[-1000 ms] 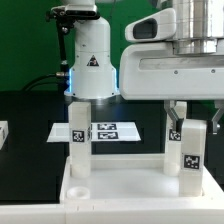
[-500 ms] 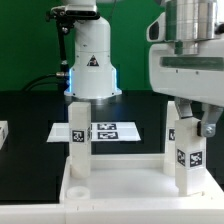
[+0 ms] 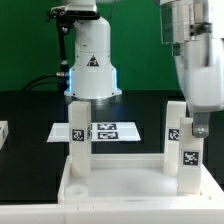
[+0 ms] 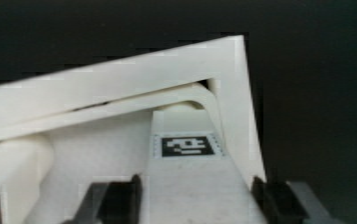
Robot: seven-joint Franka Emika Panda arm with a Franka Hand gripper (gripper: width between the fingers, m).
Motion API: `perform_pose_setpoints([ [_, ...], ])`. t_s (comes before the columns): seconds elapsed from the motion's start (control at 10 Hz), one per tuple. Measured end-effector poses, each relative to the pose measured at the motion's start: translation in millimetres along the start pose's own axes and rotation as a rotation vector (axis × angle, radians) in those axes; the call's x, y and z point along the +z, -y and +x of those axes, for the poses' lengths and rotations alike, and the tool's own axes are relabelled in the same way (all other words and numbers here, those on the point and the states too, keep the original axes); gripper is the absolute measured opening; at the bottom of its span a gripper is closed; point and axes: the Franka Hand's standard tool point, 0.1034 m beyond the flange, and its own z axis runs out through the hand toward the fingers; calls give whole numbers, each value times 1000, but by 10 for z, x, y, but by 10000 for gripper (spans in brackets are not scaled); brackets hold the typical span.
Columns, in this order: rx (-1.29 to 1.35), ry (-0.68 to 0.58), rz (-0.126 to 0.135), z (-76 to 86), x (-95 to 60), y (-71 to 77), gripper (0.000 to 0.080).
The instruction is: Assemble desk
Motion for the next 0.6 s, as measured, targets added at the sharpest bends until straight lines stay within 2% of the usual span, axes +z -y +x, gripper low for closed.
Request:
perform_pose_setpoints([
  [0.2,-30,-1,-2,-10,4,-9,288],
  [0.3,-84,-8,-14,-7,11,-29,366],
  [0.4,-245,-22,-66,-13,18,-93,502],
  [0.5,-489,-22,-69,-13,14,-66,502],
  [0.6,-664,-12,-77,7,19,-67,617],
])
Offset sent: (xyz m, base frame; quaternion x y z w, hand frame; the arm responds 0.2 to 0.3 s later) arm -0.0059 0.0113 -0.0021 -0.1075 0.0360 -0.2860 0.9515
